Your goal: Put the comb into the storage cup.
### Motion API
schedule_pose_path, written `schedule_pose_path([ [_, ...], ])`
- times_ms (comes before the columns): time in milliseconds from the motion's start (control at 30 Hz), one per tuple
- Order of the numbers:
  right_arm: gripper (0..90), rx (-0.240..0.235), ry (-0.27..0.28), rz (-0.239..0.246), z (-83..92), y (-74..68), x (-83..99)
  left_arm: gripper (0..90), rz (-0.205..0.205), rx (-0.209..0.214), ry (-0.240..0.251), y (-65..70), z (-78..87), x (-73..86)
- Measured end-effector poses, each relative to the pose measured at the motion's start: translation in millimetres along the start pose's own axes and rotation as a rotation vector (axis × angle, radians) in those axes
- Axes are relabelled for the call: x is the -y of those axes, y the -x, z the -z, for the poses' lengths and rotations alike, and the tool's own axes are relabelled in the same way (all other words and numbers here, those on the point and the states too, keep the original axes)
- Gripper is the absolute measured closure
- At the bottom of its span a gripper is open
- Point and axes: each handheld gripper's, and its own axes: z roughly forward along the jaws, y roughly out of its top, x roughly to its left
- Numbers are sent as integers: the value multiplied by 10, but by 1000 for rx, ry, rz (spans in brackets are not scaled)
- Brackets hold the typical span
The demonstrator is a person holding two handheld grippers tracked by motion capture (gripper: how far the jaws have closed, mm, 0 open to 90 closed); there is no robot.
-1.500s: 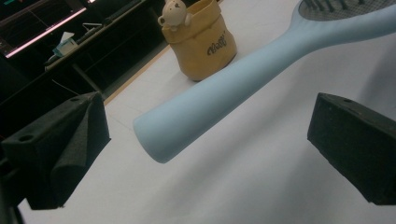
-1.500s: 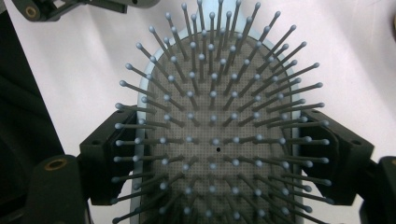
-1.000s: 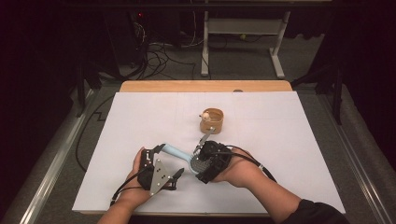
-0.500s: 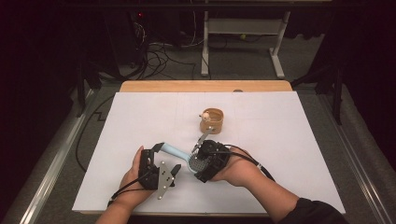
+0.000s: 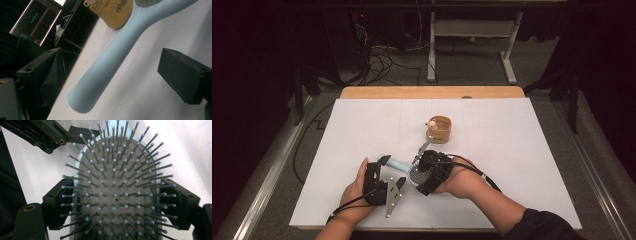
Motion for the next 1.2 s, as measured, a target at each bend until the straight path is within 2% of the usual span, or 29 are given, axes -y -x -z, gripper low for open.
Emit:
schedule_pose_path([
  [133,206,2,3,8,-7,-4,-37,152,-7,4,-4,-14,9,-6],
  [367,206,3,1,17,-36,-18,-96,162,-28,-11,4,-18,10,-1],
  [567,206,-1,-5,10,-38,-9,-143,210,-55,-6,5,8,13,21],
  [600,206,-4,-7,7,-36,-7,-149,217,-74,-9,-5,2,20,21],
  [1033,206,-17,-19,9,-40,4,-243,336,-102,-9,-8,34,12,58],
  [1200,206,-22,-21,21,-69,-21,-267,398,-119,5,-14,49,20,71],
])
